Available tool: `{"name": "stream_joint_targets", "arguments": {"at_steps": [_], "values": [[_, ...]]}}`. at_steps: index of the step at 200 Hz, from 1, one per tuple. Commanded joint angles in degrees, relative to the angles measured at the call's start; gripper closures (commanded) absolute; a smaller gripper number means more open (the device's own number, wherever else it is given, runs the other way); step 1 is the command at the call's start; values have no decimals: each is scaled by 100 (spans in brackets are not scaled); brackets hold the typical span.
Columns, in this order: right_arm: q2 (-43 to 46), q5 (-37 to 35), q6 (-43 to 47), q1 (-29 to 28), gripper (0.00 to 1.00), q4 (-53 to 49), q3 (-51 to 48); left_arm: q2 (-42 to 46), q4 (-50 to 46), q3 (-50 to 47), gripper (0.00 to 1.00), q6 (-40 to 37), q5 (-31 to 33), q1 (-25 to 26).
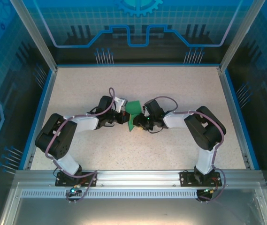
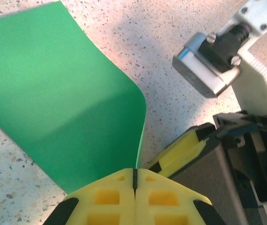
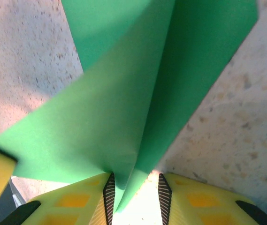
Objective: Fold a paper plane with a square sheet of paper (pick it up from the middle)
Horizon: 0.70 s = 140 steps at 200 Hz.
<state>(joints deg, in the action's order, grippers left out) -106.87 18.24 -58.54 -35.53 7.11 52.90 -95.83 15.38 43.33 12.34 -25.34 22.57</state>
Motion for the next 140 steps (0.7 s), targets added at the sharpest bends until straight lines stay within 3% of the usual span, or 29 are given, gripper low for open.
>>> {"name": "stream_joint_targets", "arguments": {"at_steps": [1,69,93,140], "values": [[118,-104,-61,108,68,333,-115,91,81,-53,100,94,-39,22],[63,2,20,100,67,562,-93,116,70,-72,100,106,-24,20],[-14,52,97,82,73,531,-4,122,71,-82,100,111,-22,24],[-232,121,121,48,75,528,100,117,71,-93,100,129,3,17]]}}
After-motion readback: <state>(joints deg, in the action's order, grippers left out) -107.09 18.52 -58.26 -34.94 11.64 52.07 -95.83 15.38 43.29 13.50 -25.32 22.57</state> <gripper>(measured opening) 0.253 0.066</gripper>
